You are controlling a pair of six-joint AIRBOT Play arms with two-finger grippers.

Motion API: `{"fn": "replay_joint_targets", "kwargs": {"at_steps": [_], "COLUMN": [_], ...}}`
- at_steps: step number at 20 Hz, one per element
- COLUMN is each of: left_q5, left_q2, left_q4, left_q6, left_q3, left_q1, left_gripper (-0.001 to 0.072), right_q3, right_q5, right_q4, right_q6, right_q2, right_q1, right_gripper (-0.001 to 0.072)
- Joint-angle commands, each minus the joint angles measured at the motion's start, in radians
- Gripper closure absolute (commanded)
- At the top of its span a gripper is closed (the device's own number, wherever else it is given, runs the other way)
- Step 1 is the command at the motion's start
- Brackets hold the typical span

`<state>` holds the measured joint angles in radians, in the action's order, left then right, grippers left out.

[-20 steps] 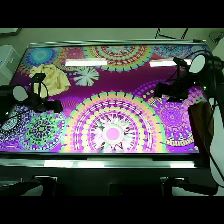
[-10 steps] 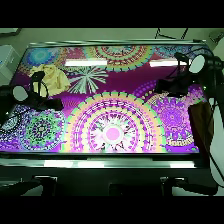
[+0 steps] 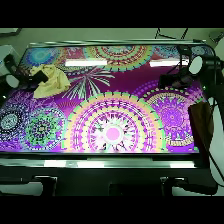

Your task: Fold the clothes and pants, and hang the long-sleeved shirts on hangers.

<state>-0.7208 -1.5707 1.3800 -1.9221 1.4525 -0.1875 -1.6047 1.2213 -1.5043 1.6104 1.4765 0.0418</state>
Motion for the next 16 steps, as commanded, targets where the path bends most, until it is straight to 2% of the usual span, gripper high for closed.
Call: {"fn": "replay_joint_targets", "kwargs": {"at_steps": [1,3,5,8,11,16], "left_q5": [-0.170,-0.216,-0.183,-0.064,0.058,0.285], "left_q2": [-0.154,-0.202,-0.228,-0.263,-0.313,-0.370], "left_q4": [-0.269,-0.407,-0.463,-0.469,-0.589,-0.716], "left_q6": [-0.038,0.056,0.101,0.108,0.174,0.180], "left_q3": [0.113,0.082,0.030,-0.008,-0.008,-0.004], "left_q1": [-0.249,-0.343,-0.378,-0.357,-0.307,-0.205], "left_gripper": [-0.0001,-0.0002,-0.0002,-0.0002,-0.0001,-0.0001], "right_q3": [-0.001,-0.001,-0.001,-0.001,-0.001,-0.001], "right_q5": [0.039,0.069,0.070,0.071,0.071,0.093], "right_q4": [-0.008,-0.008,-0.002,0.000,0.005,0.022], "right_q6": [-0.011,-0.011,-0.010,0.002,0.037,0.039], "right_q2": [0.005,0.006,0.006,0.006,0.006,0.006], "right_q1": [0.000,0.000,0.000,0.000,0.000,0.001], "right_gripper": [0.0029,0.0029,0.0029,0.0030,0.0030,0.0030]}}
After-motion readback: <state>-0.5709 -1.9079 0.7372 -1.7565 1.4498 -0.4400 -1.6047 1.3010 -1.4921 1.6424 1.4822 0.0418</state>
